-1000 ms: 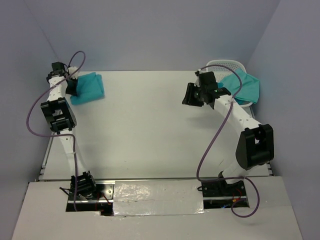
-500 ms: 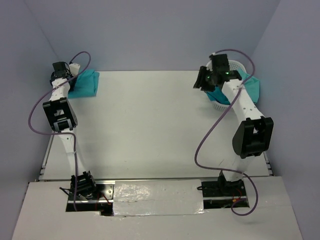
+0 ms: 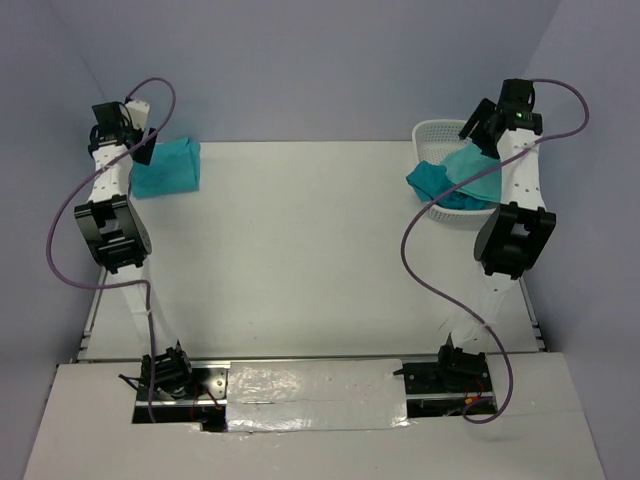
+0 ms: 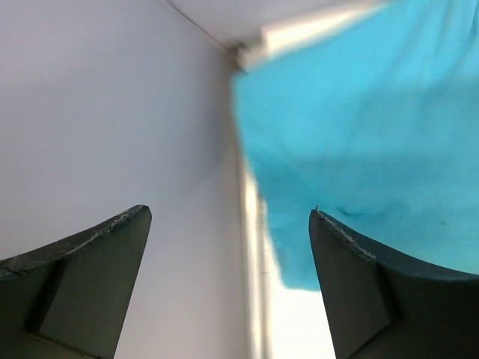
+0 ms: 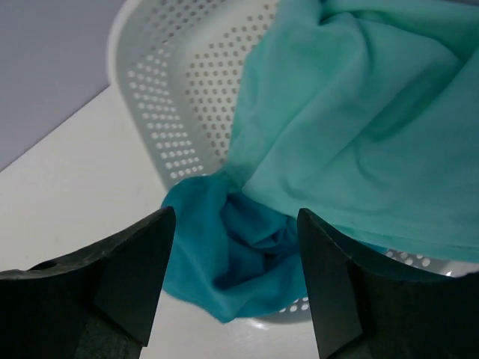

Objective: Fold and stack the t-shirts
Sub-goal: Grab crumpled tshirt from bin with the right arm

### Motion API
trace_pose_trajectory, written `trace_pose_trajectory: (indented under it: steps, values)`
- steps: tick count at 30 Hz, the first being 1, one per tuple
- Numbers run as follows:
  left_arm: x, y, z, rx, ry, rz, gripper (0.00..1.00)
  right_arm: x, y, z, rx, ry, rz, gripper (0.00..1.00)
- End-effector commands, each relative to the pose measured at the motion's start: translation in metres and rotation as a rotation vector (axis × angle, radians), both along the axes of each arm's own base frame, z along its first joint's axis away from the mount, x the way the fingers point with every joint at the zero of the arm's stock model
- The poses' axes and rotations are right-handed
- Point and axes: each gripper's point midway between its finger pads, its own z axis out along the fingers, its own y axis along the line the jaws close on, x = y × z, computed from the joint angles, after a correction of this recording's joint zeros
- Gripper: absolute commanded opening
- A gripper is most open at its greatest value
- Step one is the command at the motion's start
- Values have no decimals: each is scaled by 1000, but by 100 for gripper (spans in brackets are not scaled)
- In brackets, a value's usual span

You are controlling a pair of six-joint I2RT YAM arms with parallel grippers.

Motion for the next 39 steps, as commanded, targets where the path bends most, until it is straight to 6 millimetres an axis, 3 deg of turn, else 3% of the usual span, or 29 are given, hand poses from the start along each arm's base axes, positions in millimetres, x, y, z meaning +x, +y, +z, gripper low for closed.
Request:
trace_pose_trajectory:
  steps: [1, 3, 4, 6, 7, 9, 10, 12, 16, 19, 20, 22, 23, 24, 26, 27, 29, 30, 34, 37, 39]
  values:
    - [-7, -1, 113, 72, -183, 27, 99, 3, -45, -16, 7, 12, -144, 75]
    - [-16, 2, 119, 99, -176, 46, 99, 7, -69, -32, -78, 39, -225, 76]
    - [-21, -2, 131, 96, -192, 40, 99, 11, -75, -37, -96, 41, -236, 76]
    - [-31, -14, 120, 37, -151, 21, 99, 19, -84, -47, -115, 47, -261, 76]
    - [-36, -27, 124, 2, -151, -10, 99, 25, -88, -70, -118, 81, -269, 76]
    - [-50, -54, 103, -75, -71, -64, 99, 37, -86, -82, -127, 76, -254, 76]
    - [-56, -61, 94, -88, -41, -71, 99, 42, -85, -100, -130, 99, -242, 76]
    - [-69, -80, 69, -105, 24, -93, 99, 50, -77, -109, -153, 105, -215, 77]
    - [-80, -105, 43, -155, 85, -121, 99, 55, -63, -127, -165, 119, -187, 74]
    - [-81, -118, 32, -201, 106, -122, 99, 54, -51, -133, -217, 150, -151, 63]
    - [-80, -122, 32, -214, 105, -132, 99, 53, -49, -133, -222, 155, -147, 48]
    - [-79, -126, 30, -230, 108, -136, 99, 49, -50, -131, -216, 157, -159, 28]
    - [-79, -126, 31, -233, 106, -139, 99, 45, -51, -133, -220, 167, -167, 5]
    - [-79, -128, 30, -237, 111, -142, 99, 44, -52, -117, -232, 139, -176, 0]
    - [-80, -131, 31, -249, 112, -150, 99, 35, -56, -102, -273, 129, -197, 0]
    - [-80, -132, 34, -251, 107, -154, 99, 34, -57, -61, -303, 46, -211, 0]
    - [-82, -136, 37, -260, 109, -164, 99, 27, -57, -25, -359, -12, -212, 0]
    - [-83, -138, 39, -265, 106, -171, 99, 20, -58, 22, -386, -99, -230, 0]
    - [-86, -148, 50, -277, 91, -197, 99, -3, -57, 109, -446, -252, -239, 0]
    - [-87, -156, 63, -295, 62, -223, 99, -13, -47, 140, -458, -311, -184, 0]
    - [-89, -159, 70, -303, 46, -231, 99, -16, -40, 143, -447, -318, -138, 0]
